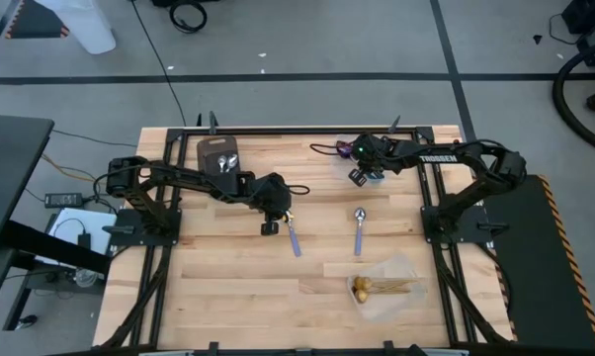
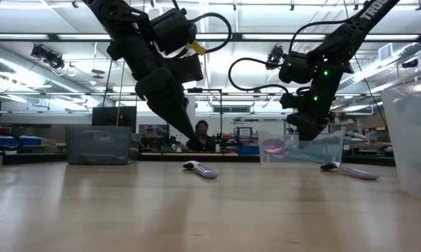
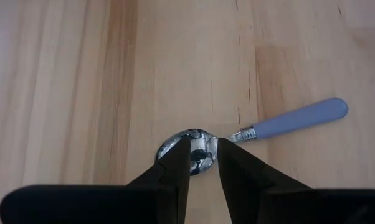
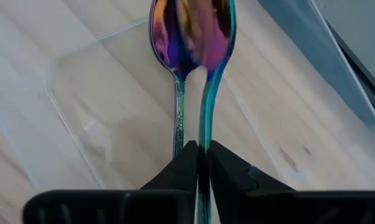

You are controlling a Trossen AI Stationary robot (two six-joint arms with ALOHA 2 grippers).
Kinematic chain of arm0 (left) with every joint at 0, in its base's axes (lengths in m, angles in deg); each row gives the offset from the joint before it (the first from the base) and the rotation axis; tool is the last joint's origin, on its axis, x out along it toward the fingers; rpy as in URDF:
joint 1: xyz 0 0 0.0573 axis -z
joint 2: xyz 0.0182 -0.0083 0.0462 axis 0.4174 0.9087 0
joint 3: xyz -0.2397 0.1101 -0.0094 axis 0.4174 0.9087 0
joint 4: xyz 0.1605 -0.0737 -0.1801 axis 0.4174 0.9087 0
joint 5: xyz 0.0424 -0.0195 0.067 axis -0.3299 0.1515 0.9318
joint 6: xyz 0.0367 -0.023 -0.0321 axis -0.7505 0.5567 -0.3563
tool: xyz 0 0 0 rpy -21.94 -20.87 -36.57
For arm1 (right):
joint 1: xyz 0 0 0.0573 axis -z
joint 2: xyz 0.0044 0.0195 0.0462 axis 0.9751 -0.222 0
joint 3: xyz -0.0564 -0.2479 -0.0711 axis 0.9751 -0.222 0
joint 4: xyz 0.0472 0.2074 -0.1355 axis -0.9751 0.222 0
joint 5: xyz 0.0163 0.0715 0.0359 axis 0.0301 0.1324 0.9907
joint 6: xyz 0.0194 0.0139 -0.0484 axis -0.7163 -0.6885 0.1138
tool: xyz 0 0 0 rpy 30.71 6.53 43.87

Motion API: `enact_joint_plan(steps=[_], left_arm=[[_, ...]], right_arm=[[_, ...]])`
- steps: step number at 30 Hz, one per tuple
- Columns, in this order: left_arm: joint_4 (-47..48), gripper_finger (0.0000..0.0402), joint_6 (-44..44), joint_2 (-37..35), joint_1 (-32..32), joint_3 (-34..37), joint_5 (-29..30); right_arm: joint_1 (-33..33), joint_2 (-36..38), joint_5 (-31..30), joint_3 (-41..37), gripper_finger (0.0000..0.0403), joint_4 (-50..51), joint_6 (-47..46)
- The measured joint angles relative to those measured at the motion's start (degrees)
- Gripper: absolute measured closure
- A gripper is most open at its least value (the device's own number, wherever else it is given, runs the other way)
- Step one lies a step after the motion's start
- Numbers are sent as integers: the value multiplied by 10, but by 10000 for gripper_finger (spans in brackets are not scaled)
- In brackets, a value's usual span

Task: Sort silverware by color (type)
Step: Put the blue spoon into the top transparent bin, then put the purple spoon into the black bin

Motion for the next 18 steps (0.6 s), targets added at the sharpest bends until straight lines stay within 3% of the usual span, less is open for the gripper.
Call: enact_joint_plan(steps=[7, 13, 18], left_arm=[[-8, 315, -49, 0, 0, 1, -9], [-108, 315, -153, 0, 1, 44, -102], [-126, 315, -193, 0, 7, 56, -110]], right_arm=[[-1, 18, 9, 0, 318, 9, 8], [-18, 84, 16, 0, 315, 11, 8], [-74, 130, 31, 0, 315, 2, 6]])
